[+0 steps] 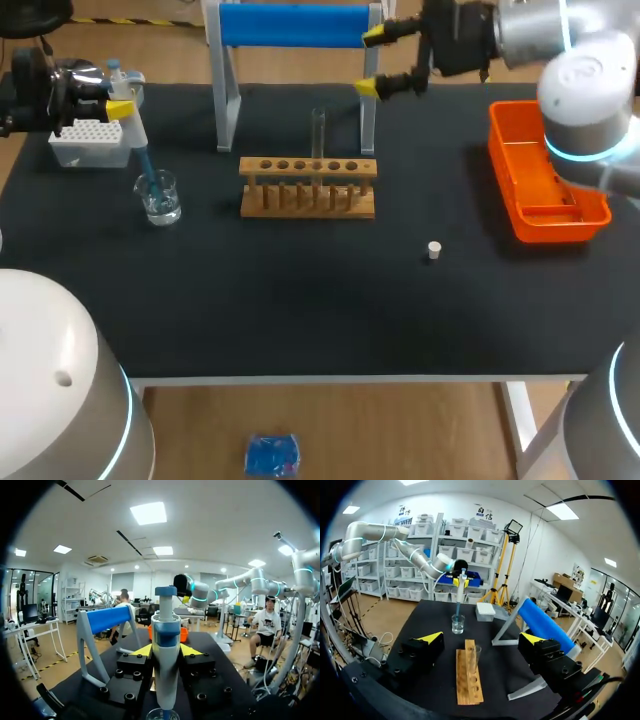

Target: Invert the test tube, pick up the pipette, mount the tip to pipette, aspirate from beaker and dispense into the tube, eject the tip, return the pipette, and cap with the stopper.

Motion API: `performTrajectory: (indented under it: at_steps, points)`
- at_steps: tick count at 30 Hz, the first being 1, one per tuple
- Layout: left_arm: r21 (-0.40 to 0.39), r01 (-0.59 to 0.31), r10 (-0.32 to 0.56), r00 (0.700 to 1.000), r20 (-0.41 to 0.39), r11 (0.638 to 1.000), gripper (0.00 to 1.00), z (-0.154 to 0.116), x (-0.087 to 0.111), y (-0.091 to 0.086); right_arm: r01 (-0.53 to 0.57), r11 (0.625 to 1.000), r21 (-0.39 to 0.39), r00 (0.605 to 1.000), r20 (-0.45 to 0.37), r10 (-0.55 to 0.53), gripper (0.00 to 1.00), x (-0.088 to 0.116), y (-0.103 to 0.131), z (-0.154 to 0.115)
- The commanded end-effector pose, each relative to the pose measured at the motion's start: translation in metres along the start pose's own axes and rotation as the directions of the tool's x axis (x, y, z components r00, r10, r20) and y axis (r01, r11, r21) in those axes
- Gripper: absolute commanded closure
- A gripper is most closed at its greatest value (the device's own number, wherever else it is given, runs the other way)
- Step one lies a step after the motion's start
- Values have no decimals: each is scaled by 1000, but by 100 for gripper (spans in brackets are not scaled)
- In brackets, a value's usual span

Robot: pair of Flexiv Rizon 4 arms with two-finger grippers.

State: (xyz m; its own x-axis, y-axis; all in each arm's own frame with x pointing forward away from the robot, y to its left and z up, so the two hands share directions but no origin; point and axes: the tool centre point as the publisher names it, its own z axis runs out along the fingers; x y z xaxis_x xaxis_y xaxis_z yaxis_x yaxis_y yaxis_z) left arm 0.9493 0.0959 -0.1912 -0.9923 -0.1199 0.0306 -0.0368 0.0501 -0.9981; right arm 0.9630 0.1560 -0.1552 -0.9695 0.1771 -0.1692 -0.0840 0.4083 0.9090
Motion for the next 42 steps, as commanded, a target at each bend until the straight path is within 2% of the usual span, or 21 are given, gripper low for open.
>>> performTrajectory:
  at_steps: [1,8,14,19,27,42]
  points:
    - [-1,0,0,1000,-2,1000,100,0,-1,0,-18,999,-32,1000,5,19,0,8,-29,-2]
    - [-1,0,0,1000,-2,1000,100,0,-1,0,-24,999,-22,998,-56,23,0,7,-59,5]
    - [-1,0,0,1000,-2,1000,100,0,-1,0,-17,1000,-15,994,-109,15,0,-1,-74,14]
    - [-1,0,0,1000,-2,1000,100,0,-1,0,-2,1000,-14,987,-161,0,0,-6,-81,23]
    - [-1,0,0,1000,-2,1000,100,0,-1,0,18,1000,5,972,-234,-17,0,-3,-93,33]
    - [-1,0,0,1000,-2,1000,100,0,-1,0,41,999,6,958,-285,-37,0,9,-98,28]
